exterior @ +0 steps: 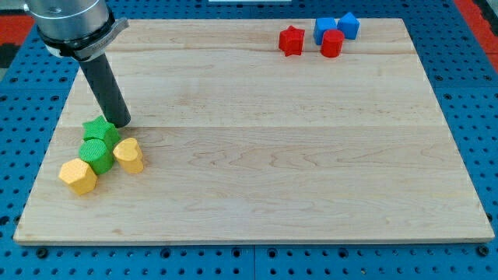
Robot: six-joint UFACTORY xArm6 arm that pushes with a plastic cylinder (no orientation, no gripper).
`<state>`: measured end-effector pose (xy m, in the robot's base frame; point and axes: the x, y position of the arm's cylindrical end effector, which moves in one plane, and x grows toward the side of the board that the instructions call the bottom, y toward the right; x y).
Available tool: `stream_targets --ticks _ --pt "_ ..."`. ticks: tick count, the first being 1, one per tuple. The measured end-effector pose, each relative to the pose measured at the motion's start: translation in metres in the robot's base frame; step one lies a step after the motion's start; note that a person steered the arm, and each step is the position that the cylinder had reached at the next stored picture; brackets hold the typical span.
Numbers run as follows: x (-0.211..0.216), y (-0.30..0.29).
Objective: Move the group of blocks towards the bottom center
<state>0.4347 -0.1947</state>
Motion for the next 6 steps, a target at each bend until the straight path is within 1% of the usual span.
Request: stream_targets --ticks 1,2,3,4,5,6 --pt "-0.008 -0.011" --pt "-0.016 -0.062" --pt "0.021 -0.063" --pt "0.046 -0.039" --pt "0.058 -0.035" --pt "0.068 -0.014"
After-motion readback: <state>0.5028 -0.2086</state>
